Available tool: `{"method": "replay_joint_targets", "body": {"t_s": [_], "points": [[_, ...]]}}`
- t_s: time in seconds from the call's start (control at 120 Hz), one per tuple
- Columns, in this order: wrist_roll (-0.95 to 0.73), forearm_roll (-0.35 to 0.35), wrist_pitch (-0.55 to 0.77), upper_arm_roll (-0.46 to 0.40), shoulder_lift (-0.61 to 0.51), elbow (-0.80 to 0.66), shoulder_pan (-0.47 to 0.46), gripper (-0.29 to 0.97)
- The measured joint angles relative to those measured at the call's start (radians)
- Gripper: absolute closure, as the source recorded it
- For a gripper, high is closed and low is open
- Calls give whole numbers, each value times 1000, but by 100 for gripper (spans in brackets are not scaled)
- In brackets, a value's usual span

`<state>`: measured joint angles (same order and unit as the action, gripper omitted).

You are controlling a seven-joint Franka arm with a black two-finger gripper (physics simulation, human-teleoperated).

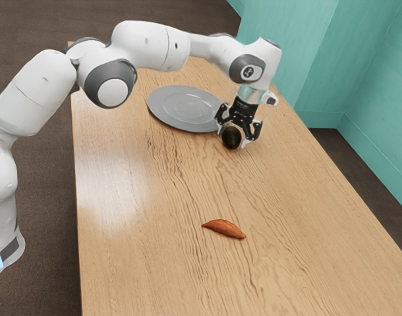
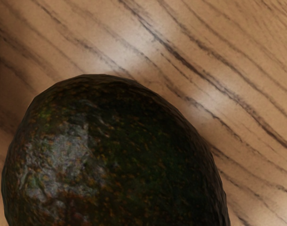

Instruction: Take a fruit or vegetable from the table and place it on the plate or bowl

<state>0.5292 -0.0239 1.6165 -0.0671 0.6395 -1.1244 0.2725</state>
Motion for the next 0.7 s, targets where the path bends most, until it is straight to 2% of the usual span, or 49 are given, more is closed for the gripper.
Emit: {"method": "replay_joint_targets", "body": {"t_s": [0.442, 0.7], "points": [[29, -9, 25, 6, 3, -7, 19, 3], [38, -30, 54, 6, 18, -5, 19, 24]]}}
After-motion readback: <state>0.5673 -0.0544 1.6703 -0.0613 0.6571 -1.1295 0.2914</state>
